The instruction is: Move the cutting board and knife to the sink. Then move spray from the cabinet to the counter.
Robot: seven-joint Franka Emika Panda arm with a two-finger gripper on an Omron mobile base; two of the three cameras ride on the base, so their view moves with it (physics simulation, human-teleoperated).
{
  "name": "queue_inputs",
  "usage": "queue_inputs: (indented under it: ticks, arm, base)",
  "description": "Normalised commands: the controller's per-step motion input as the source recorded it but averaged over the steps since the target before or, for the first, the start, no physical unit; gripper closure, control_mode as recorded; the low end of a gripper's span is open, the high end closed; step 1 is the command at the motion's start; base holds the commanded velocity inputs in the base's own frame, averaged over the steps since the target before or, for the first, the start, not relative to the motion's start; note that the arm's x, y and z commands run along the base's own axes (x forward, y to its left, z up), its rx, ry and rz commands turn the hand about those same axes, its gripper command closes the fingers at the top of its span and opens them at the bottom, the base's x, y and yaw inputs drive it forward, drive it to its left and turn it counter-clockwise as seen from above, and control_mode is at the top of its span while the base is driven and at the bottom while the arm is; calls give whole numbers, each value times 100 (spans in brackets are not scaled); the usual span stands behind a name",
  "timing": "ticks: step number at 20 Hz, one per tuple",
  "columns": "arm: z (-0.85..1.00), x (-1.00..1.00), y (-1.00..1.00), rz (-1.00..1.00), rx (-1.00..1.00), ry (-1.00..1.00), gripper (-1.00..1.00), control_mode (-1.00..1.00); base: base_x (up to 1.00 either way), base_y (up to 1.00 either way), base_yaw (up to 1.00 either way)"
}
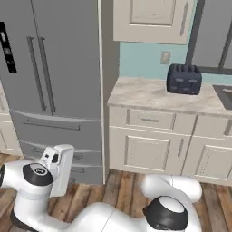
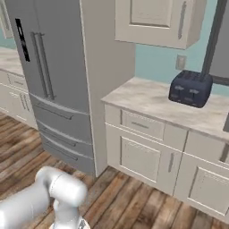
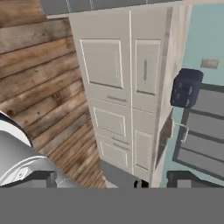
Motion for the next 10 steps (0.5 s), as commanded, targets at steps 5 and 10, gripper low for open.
queue_inputs:
  ticks: [5, 10]
  arm:
    - [0, 0, 0, 0, 0, 0, -100, 100]
    - [0, 0, 0, 0, 0, 0, -100, 100]
  base:
    - [21, 71, 54]
    - [77, 31, 37]
